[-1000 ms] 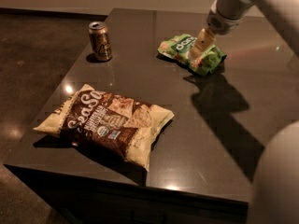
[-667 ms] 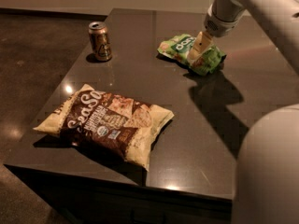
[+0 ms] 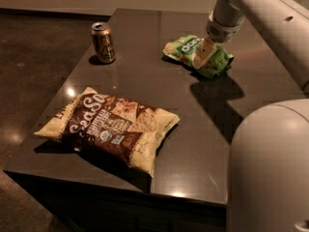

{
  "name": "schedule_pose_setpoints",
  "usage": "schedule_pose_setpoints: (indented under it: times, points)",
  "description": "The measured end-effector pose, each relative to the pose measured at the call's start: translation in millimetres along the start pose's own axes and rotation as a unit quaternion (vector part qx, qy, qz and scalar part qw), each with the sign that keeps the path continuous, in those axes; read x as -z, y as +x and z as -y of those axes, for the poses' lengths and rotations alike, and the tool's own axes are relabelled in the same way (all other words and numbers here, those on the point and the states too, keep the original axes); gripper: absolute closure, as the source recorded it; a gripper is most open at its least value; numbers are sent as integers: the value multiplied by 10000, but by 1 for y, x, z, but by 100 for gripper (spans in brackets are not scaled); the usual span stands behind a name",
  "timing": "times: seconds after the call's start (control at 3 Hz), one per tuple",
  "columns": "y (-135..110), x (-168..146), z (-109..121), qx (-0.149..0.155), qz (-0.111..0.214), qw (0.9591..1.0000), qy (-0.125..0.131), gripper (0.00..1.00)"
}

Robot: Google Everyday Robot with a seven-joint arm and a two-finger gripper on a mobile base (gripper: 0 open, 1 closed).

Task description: Pick green rice chip bag

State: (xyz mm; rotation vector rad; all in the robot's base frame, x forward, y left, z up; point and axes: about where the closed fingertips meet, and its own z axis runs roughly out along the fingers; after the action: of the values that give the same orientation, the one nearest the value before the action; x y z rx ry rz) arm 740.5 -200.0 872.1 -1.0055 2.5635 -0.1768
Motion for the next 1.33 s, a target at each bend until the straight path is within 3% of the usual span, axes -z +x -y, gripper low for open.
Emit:
schedule_pose_setpoints:
  times: [1.0,1.33]
  points:
    - [-4,15,-16,251,174,9993,-198,86]
    - [-12,38,-27,435,435,9978,-262,100]
